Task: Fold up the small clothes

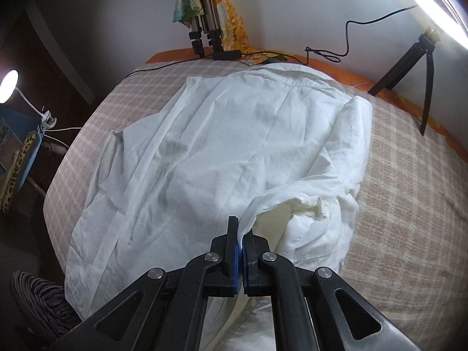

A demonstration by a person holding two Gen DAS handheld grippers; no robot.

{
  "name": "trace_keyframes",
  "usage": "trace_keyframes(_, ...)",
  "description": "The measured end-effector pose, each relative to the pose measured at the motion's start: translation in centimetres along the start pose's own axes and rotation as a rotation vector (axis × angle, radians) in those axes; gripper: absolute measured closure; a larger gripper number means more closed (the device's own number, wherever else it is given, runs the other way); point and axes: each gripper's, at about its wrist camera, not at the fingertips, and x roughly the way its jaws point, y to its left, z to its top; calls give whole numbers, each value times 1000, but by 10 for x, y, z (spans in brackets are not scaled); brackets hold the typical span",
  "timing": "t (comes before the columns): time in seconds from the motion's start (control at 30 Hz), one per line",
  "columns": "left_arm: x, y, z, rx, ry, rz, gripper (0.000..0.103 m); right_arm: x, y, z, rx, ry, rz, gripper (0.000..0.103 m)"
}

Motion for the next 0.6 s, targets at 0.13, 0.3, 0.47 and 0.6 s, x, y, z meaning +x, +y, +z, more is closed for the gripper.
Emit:
trace_keyframes(0.13, 5, 8, -6, -21, 24, 9, 98, 23, 10, 1, -5, 64, 38, 91)
trace_keyframes(0.3, 4, 11, -8, -18, 19, 7, 98, -36, -9, -5, 56, -108, 167, 70)
trace_keyframes(0.47, 6, 13, -9, -28, 20, 1, 98, -56, -51, -24, 127, -146, 52, 69)
trace_keyframes(0.6, 7, 12, -7, -23, 37, 14, 95, -36, -57, -29, 150, -91, 47, 65)
